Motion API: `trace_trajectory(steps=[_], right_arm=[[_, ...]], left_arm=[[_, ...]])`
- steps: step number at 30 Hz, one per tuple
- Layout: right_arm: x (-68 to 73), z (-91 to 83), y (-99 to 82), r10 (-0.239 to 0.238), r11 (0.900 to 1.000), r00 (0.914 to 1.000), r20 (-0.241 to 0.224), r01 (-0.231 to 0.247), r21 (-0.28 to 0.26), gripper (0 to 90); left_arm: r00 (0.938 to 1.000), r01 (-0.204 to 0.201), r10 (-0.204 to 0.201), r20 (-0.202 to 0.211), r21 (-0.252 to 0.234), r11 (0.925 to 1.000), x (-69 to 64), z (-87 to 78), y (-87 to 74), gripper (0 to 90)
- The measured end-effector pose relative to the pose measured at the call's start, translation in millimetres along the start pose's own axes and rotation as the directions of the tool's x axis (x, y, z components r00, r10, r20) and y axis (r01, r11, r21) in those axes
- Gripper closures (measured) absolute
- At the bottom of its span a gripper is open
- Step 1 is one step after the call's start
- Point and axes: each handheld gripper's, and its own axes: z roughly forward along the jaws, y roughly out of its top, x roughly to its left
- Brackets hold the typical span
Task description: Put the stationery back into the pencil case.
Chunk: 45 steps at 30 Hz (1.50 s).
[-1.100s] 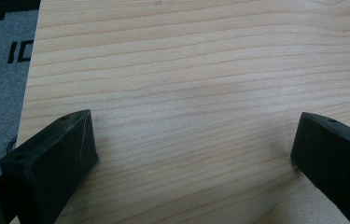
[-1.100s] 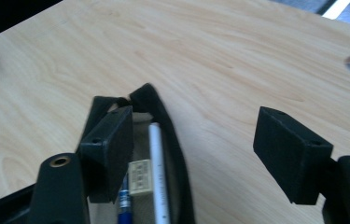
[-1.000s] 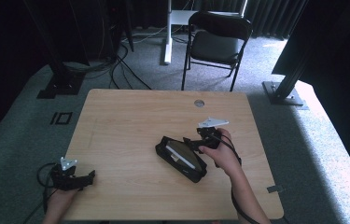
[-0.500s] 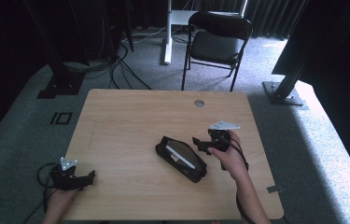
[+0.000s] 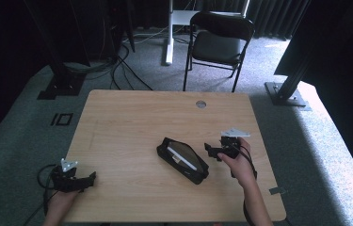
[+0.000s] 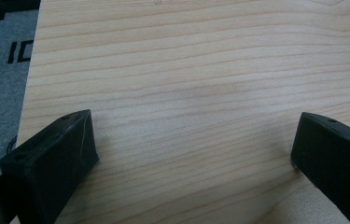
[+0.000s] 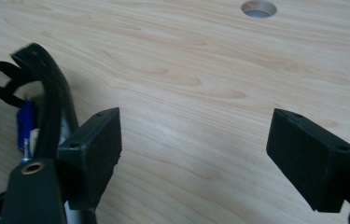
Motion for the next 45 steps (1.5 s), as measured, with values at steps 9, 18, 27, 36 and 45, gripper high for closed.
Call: trace_trajectory(steps=[9, 18, 27, 36, 45], right_arm=[[-9.8, -3.0, -13.6, 0.011, 0.9999, 0.9992, 0.039, -0.011, 0.013, 15.3], [-18.7, -5.2, -28.0, 0.033, 0.9990, 0.9971, 0.069, -0.035, 0.028, 15.2], [-23.1, -6.0, -39.3, 0.048, 0.9981, 0.9929, 0.109, -0.052, 0.032, 13.0], [-28.6, -11.3, -50.7, 0.048, 0.9977, 0.9870, 0.153, -0.055, 0.040, 12.7], [-32.9, -14.1, -66.8, 0.083, 0.9943, 0.9797, 0.183, -0.094, 0.051, 12.5]], left_arm=[[1.0000, 0.000, 0.000, 0.000, 0.000, 1.0000, 0.0, 0.0, 0.0, 0.4], [1.0000, 0.000, 0.000, 0.000, 0.000, 1.0000, 0.0, 0.0, 0.0, 0.4], [1.0000, 0.000, 0.000, 0.000, 0.000, 1.0000, 0.0, 0.0, 0.0, 0.4], [1.0000, 0.000, 0.000, 0.000, 0.000, 1.0000, 0.0, 0.0, 0.0, 0.4], [1.0000, 0.000, 0.000, -0.001, -0.001, 1.0000, 0.0, 0.1, 0.0, 0.4]])
